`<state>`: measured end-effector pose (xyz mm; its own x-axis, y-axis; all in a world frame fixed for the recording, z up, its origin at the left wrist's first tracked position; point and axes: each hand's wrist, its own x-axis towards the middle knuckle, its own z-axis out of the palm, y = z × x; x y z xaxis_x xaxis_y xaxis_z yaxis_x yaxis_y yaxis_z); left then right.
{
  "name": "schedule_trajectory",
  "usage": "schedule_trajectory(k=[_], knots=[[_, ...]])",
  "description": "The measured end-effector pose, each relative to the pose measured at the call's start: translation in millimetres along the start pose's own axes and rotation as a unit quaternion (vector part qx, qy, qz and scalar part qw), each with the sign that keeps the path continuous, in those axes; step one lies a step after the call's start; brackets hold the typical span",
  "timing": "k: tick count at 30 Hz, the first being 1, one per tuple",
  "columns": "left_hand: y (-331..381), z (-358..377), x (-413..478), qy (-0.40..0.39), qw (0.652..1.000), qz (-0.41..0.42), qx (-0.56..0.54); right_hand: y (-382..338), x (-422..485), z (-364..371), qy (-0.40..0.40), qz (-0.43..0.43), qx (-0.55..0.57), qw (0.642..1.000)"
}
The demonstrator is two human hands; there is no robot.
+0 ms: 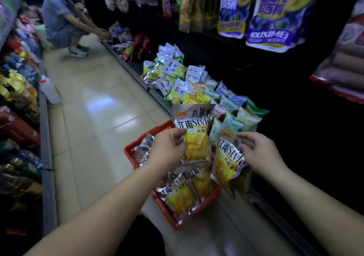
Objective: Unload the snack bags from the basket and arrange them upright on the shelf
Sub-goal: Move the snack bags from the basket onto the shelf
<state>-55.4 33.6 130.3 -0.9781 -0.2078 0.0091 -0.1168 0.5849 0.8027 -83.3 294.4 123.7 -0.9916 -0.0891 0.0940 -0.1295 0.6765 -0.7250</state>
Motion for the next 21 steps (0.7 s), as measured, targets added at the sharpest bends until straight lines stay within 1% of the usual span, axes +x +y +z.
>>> schedule_trajectory(k=[6, 10, 12, 16, 21], knots=[[11, 61, -38, -0.057, 0.994, 0.014, -0.093, 25, -49, -47, 0.078, 0.049, -0.022, 0.996], [37, 88, -29, -0.127, 0.986, 0.059, -0.088, 56, -90, -66, 0.107, 0.126, 0.002, 0.986], [54, 101, -23, -0.16, 0.98, 0.085, -0.082, 68, -107, -83, 0.137, 0.154, 0.004, 0.978], [82, 137, -28, -0.212, 0.968, 0.112, -0.071, 100, -134, -112, 0.197, 0.227, 0.058, 0.952], [111, 225, -57, -0.239, 0.958, 0.153, -0.033, 175, -173, -136, 0.255, 0.308, 0.14, 0.906]])
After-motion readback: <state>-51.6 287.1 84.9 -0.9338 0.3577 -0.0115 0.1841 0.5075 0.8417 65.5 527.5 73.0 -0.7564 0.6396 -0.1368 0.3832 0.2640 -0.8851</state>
